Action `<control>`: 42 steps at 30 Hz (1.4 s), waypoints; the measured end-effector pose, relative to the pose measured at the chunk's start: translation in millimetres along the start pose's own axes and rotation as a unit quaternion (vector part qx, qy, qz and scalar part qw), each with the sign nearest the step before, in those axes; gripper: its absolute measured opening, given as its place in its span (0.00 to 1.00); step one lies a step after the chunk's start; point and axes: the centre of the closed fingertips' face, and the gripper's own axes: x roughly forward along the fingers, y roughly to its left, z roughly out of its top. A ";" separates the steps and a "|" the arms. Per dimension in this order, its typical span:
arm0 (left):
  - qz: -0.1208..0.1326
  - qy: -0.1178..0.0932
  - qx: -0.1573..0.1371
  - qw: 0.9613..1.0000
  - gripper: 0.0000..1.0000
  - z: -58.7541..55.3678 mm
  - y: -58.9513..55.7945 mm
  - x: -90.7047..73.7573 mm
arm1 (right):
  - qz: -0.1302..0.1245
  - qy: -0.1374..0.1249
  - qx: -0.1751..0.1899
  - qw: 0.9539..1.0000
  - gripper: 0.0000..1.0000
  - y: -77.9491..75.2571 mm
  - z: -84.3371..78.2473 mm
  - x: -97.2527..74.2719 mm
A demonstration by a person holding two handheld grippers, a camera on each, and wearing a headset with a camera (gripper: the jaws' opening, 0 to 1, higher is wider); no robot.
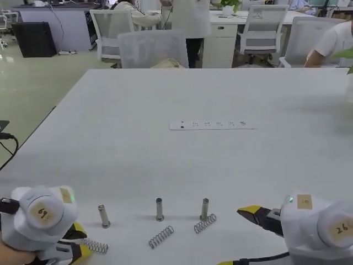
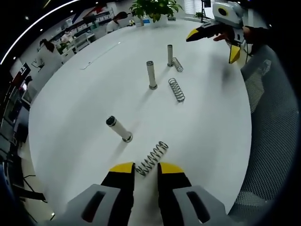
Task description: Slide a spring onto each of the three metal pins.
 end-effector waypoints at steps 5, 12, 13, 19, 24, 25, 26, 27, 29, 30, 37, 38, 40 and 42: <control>-0.004 0.009 -0.019 1.000 0.09 -3.2 -2.0 0.2 | -0.001 0.000 0.000 1.000 0.79 -0.2 -0.2 0.0; -0.009 0.017 -0.018 1.000 0.06 -6.4 -8.1 -0.8 | 0.000 0.001 -0.001 1.000 0.79 0.4 -0.1 0.3; -0.009 0.016 -0.016 1.000 0.06 -6.1 -8.4 -1.1 | 0.001 0.001 -0.002 1.000 0.79 0.5 -0.2 0.5; -0.005 0.013 -0.013 1.000 0.06 -5.7 -8.3 -0.7 | 0.002 0.001 -0.004 1.000 0.79 1.1 0.4 0.8; -0.002 0.008 0.004 1.000 0.04 -5.0 -11.0 -0.8 | 0.002 0.000 -0.003 1.000 0.79 1.4 0.8 0.5; -0.002 0.009 0.004 1.000 0.03 -5.5 -11.5 -0.7 | 0.002 0.000 -0.003 1.000 0.79 1.4 1.0 0.4; 0.001 0.006 0.006 1.000 0.03 -4.5 -11.0 -0.5 | 0.002 0.000 -0.004 1.000 0.79 1.3 1.1 0.3; 0.001 0.006 0.007 1.000 0.03 -4.5 -10.9 -0.7 | 0.002 0.000 -0.004 1.000 0.79 1.4 1.2 0.2; 0.003 0.003 0.005 1.000 0.03 -4.2 -10.4 -0.6 | 0.002 0.000 -0.005 1.000 0.79 1.7 1.6 -0.2; 0.004 0.002 0.004 1.000 0.03 -4.0 -10.3 -0.7 | 0.002 -0.001 -0.005 1.000 0.79 1.9 1.9 -0.4; 0.013 -0.021 0.004 1.000 0.03 1.3 -13.2 -7.4 | -0.003 -0.006 -0.005 1.000 0.79 -1.2 7.2 -6.6; 0.014 -0.023 0.005 1.000 0.03 1.8 -13.5 -8.6 | -0.004 -0.007 -0.006 1.000 0.79 -1.6 8.0 -7.2; 0.013 -0.031 0.004 0.999 0.03 3.8 -14.9 -12.0 | -0.006 -0.009 -0.009 1.000 0.79 -1.6 10.1 -8.8; 0.012 -0.036 0.005 0.999 0.03 4.6 -17.1 -14.7 | -0.007 -0.010 -0.009 1.000 0.79 -1.8 11.4 -10.5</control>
